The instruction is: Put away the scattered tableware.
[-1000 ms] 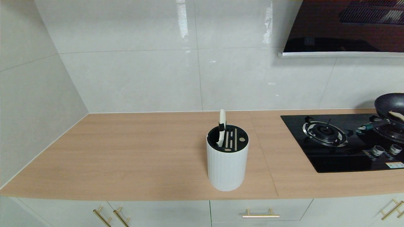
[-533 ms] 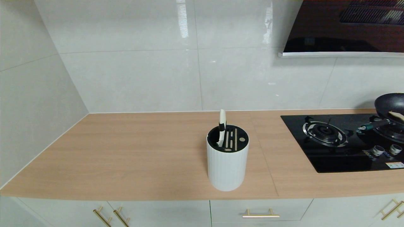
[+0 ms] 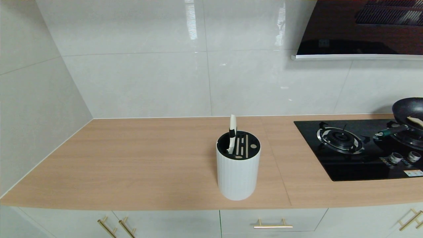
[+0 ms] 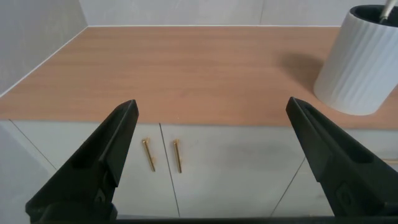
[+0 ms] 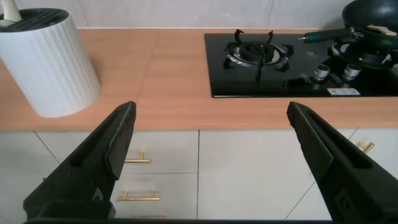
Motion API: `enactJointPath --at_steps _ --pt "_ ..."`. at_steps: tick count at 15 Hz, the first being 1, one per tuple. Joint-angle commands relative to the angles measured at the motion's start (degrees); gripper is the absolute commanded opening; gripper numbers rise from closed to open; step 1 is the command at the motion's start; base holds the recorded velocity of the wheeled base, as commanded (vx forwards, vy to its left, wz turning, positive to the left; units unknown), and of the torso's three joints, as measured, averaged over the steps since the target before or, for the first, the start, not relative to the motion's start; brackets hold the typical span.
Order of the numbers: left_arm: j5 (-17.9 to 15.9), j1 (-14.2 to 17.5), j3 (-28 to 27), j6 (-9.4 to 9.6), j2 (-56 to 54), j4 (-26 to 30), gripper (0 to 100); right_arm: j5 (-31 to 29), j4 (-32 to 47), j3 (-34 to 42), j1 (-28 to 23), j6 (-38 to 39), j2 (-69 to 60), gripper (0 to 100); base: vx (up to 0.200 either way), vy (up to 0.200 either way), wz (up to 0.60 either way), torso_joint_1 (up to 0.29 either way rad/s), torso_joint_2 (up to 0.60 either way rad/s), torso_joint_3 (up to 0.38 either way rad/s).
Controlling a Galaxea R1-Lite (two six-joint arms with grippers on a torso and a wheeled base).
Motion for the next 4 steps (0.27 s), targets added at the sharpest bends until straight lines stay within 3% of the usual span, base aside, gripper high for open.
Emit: enactJointPath --at_steps 1,4 --pt "0.04 0.02 0.00 -0.01 0.13 -0.02 100 0.04 0.27 0.07 0.03 0.07 0.13 100 0.000 0.000 0.00 0.000 0.00 0.000" --pt "0.04 0.02 0.00 -0.01 0.13 -0.02 100 0.04 0.27 -0.01 -0.06 0.07 0.13 100 0.000 0.000 0.00 0.000 0.00 0.000"
